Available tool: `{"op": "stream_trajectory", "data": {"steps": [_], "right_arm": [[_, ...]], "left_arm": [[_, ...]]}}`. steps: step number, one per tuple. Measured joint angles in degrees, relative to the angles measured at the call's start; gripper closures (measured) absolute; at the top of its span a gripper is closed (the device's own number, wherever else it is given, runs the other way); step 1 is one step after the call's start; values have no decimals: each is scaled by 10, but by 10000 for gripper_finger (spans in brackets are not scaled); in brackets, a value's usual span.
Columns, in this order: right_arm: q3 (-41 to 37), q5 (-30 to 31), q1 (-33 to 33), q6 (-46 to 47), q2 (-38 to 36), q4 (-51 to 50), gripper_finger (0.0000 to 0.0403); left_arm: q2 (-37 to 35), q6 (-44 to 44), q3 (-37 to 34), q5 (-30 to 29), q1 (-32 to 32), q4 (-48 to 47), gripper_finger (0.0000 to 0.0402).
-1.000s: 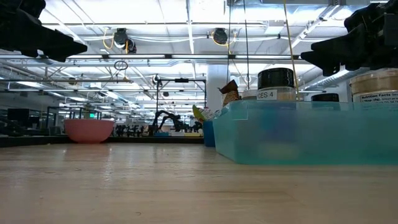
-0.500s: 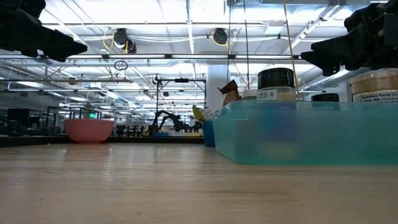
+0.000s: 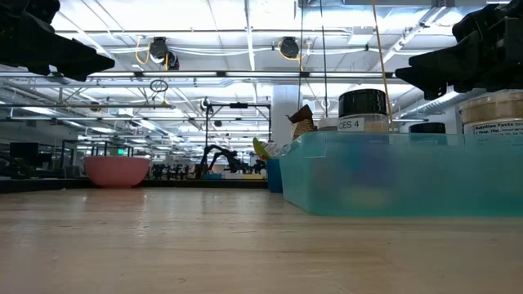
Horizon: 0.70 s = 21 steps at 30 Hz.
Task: Pick & Place Food Item
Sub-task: Return to Home Position
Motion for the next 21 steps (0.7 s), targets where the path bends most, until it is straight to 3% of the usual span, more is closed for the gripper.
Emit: {"op": "stream_trajectory", "data": {"steps": [21], "right_arm": [[0,0,0,0,0,0,189]], "left_arm": [[0,0,0,0,0,0,158]]}}
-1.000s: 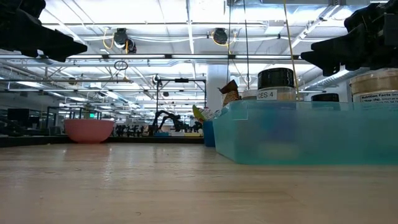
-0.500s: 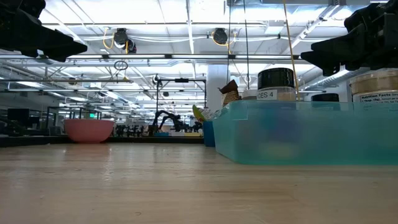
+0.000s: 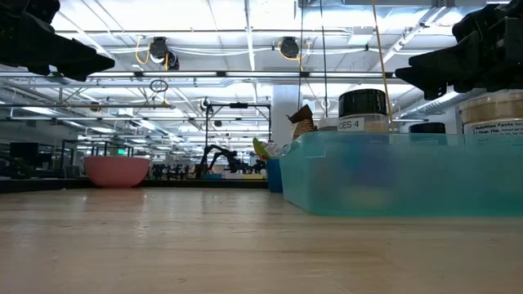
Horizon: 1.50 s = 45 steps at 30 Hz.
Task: Pick & Place Food Item
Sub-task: Return to Home Position
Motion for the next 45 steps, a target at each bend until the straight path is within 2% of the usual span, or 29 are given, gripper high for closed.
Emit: {"op": "stream_trajectory", "data": {"steps": [45], "right_arm": [[0,0,0,0,0,0,192]], "left_arm": [[0,0,0,0,0,0,158]]}}
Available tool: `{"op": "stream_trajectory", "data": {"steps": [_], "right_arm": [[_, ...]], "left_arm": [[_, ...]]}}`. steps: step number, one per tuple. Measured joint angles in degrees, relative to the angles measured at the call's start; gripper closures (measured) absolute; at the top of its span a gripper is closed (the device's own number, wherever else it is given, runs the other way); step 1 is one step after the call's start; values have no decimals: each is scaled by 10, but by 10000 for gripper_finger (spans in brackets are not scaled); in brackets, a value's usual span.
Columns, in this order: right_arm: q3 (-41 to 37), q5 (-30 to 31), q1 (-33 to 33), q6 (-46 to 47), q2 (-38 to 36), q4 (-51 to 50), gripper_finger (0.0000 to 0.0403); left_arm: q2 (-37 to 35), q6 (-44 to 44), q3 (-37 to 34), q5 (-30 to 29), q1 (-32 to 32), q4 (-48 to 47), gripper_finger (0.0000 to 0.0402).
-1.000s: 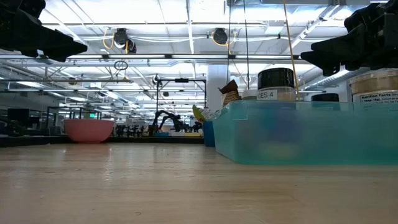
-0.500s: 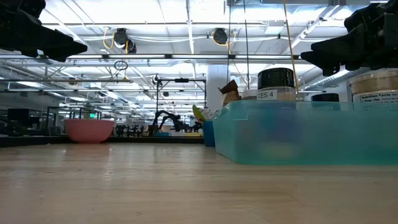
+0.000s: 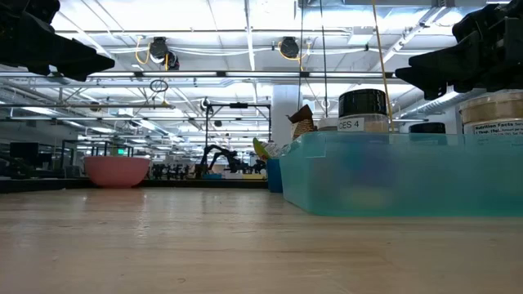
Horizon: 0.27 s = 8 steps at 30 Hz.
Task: Pick & Place Food Item
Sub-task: Return to Home Position
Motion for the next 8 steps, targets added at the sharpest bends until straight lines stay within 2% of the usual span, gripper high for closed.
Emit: {"op": "stream_trajectory", "data": {"steps": [8], "right_arm": [[0,0,0,0,0,0,188]], "left_arm": [[0,0,0,0,0,0,158]]}}
